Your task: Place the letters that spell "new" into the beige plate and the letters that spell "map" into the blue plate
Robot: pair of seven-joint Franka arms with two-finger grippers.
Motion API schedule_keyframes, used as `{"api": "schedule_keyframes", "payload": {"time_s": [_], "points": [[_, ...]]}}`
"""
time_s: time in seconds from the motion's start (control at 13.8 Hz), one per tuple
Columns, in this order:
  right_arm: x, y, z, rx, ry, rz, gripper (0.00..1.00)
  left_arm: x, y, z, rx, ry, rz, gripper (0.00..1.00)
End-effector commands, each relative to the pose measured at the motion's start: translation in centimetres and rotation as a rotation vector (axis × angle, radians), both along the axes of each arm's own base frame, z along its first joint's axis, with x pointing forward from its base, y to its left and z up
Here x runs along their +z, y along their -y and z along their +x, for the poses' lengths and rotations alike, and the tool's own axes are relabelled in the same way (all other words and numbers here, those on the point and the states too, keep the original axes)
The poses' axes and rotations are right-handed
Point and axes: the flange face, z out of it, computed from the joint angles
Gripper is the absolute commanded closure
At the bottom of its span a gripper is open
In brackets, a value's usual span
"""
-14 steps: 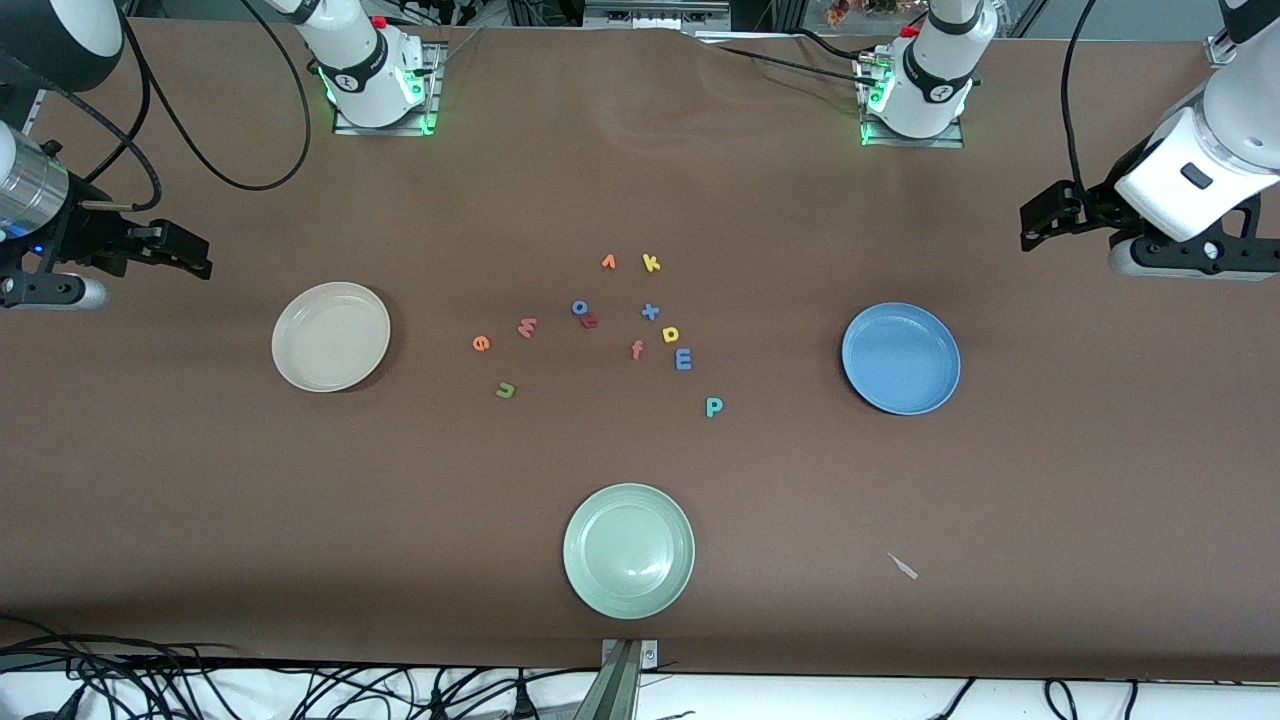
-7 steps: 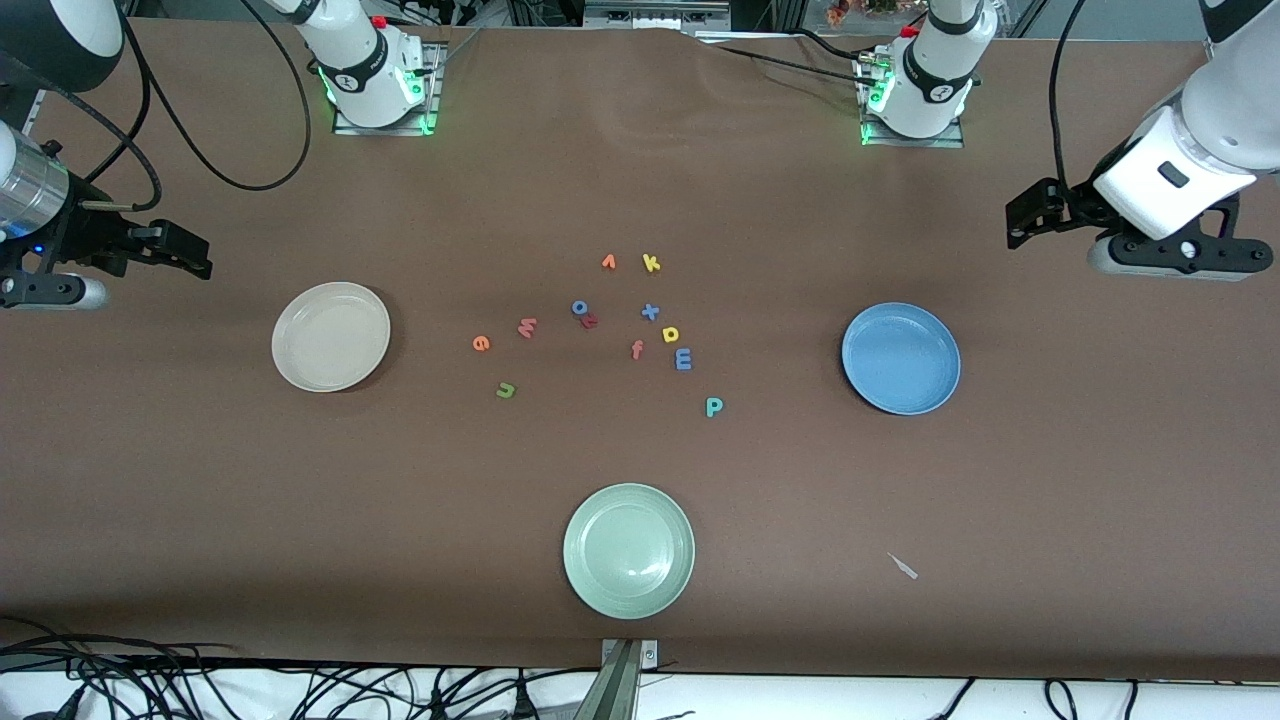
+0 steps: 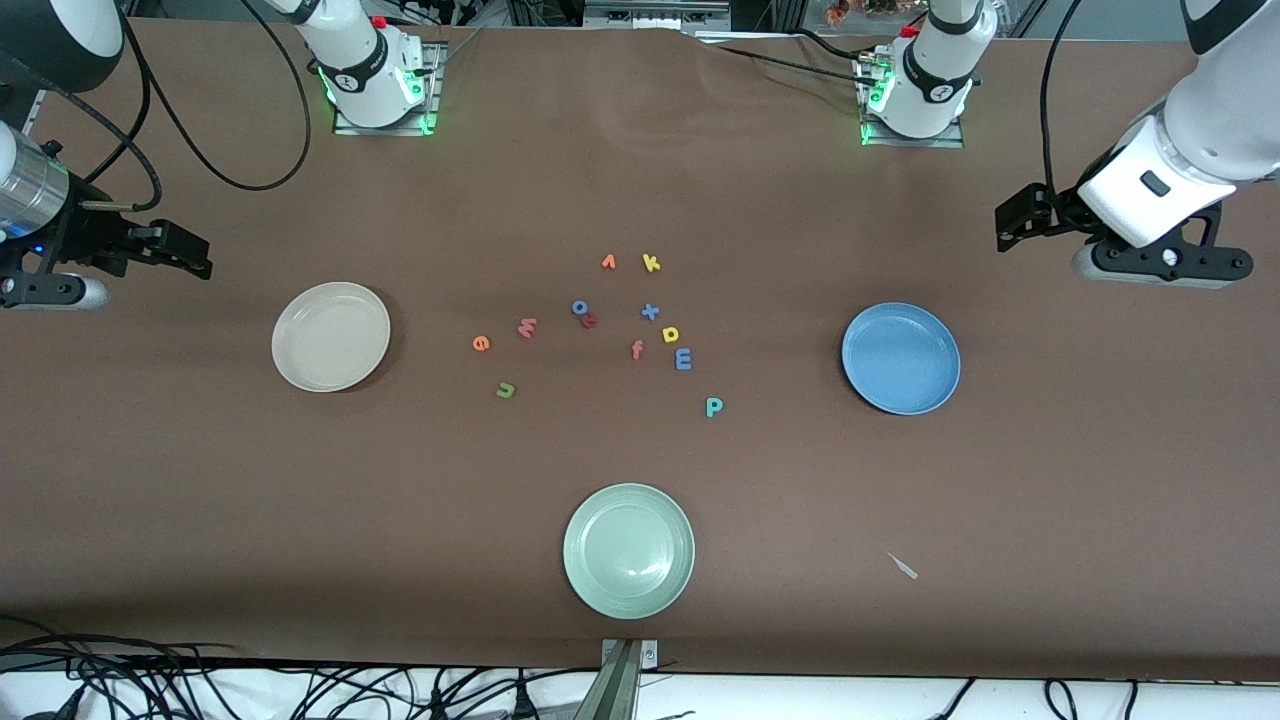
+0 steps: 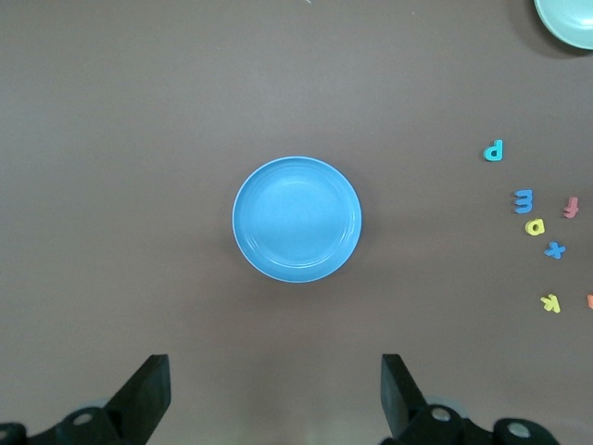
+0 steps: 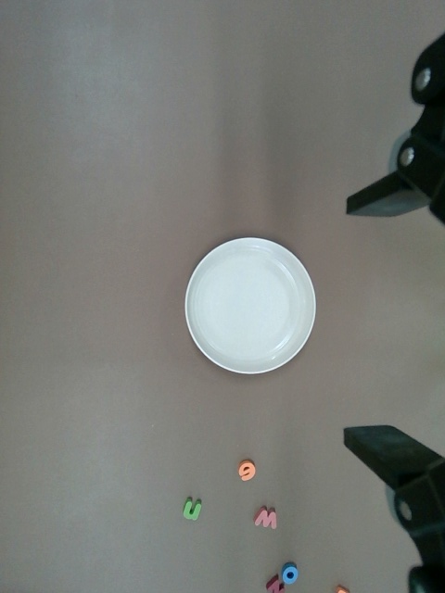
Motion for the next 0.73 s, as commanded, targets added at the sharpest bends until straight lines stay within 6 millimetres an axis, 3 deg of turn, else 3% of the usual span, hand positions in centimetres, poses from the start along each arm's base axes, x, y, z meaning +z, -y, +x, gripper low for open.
{"api": "schedule_keyframes", "payload": {"time_s": [0.0,0.65], "points": [[0.08,0.16,-0.34,0.005,-0.002,0.001,0.00,-0.38,0.54,2.24,-0.007,0.036,0.006,0.00],[0.00,0.15,-0.30,0.006,-0.003,0.001,0.00,-0.33,-0.09,2.32,0.002,0.036,0.014,0.00]]}}
